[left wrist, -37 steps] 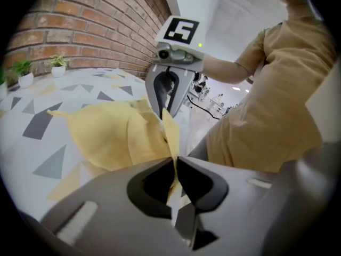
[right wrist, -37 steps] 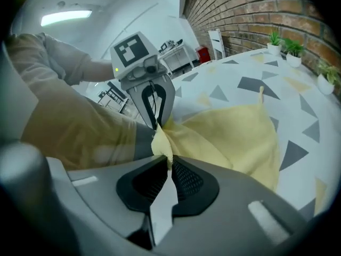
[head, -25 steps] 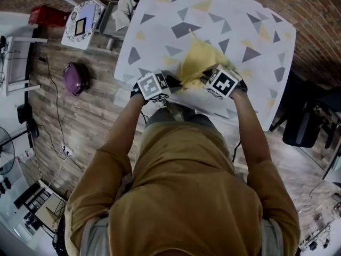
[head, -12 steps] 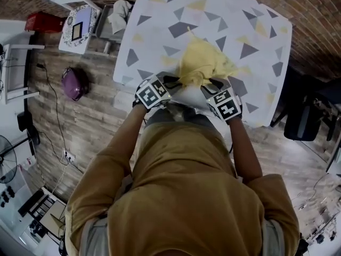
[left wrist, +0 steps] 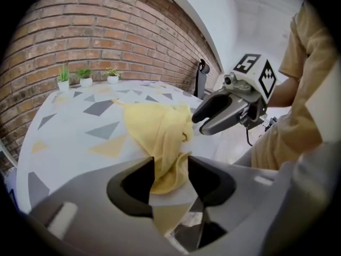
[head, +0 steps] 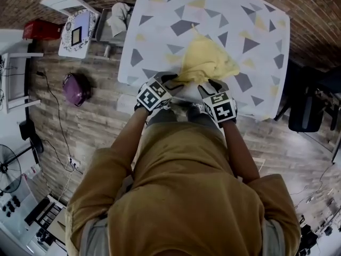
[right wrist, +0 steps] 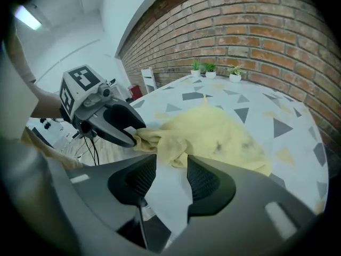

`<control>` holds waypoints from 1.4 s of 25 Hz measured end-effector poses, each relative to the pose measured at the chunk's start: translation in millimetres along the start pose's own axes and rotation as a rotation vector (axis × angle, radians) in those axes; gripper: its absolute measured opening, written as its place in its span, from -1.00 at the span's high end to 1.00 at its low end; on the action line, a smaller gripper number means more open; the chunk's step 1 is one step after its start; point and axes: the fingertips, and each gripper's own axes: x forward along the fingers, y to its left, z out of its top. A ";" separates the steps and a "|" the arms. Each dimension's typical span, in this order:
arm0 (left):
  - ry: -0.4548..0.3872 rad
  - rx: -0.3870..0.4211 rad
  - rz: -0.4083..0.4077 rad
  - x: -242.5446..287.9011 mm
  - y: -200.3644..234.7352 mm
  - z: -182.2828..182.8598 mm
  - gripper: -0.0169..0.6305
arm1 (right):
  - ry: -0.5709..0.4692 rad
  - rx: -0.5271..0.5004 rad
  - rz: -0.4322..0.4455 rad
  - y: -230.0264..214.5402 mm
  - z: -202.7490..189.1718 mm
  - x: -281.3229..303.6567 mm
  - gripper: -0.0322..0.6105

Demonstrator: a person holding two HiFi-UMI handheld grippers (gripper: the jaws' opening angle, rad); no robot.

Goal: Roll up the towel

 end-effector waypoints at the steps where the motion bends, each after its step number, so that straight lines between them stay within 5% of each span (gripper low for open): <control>1: 0.002 0.006 -0.006 -0.6 0.0 0.2 0.29 | -0.003 0.006 -0.010 3.3 -0.3 0.1 0.39; 5: 0.006 0.035 -0.010 -4.0 3.4 4.5 0.59 | 0.009 0.047 -0.077 7.2 -3.4 16.3 0.39; 10: -0.028 0.080 -0.056 -7.5 3.5 6.9 0.65 | -0.029 0.124 -0.174 -2.7 -0.8 24.9 0.42; 12: -0.008 0.118 -0.072 -10.4 0.4 4.7 0.65 | -0.039 0.125 -0.191 -4.4 0.4 23.2 0.73; 14: 0.020 0.145 -0.084 -10.8 -0.2 -1.2 0.64 | -0.047 0.122 -0.197 -6.2 -0.6 20.7 0.79; 20: 0.074 0.248 -0.136 -6.4 -9.8 -13.5 0.64 | -0.060 0.125 -0.159 -2.6 -2.1 3.0 0.81; 30: 0.203 0.639 -0.117 0.4 -10.2 -22.6 0.29 | 0.247 -0.181 0.040 24.7 -27.5 -17.3 0.81; 35: 0.243 0.641 -0.148 1.0 -10.4 -27.8 0.16 | 0.333 -0.201 0.066 11.1 -27.5 -9.4 0.81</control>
